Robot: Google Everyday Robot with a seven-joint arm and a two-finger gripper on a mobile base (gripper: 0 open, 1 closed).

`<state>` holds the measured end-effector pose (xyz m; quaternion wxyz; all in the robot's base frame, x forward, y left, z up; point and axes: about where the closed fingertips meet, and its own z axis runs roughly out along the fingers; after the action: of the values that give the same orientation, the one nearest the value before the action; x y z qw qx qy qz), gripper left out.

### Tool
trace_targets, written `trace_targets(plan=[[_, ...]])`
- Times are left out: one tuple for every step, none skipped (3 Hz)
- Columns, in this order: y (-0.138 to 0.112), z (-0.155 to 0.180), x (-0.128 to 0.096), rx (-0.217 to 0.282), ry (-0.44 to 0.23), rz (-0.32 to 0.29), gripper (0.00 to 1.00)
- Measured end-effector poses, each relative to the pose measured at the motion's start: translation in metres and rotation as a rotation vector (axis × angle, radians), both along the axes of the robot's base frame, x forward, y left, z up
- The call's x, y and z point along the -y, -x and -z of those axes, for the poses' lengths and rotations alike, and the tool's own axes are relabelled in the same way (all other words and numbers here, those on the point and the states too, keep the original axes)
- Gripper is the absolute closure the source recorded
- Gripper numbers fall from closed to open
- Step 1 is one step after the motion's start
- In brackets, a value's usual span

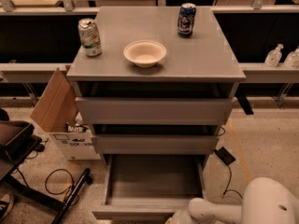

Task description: Close bottom drawer

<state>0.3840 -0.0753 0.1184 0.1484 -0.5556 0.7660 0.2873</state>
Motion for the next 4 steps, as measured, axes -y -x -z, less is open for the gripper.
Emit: trace_targets(plan=[[-0.009, 0.003, 0.001, 0.012, -0.001, 0.002, 1.00], [-0.069, -0.011, 0.007, 0.092, 0.027, 0.009, 1.00], [-0.095, -0.017, 0.009, 0.122, 0.040, 0.015, 1.00], [-0.134, -0.026, 0.007, 0.160, 0.059, 0.021, 1.00]])
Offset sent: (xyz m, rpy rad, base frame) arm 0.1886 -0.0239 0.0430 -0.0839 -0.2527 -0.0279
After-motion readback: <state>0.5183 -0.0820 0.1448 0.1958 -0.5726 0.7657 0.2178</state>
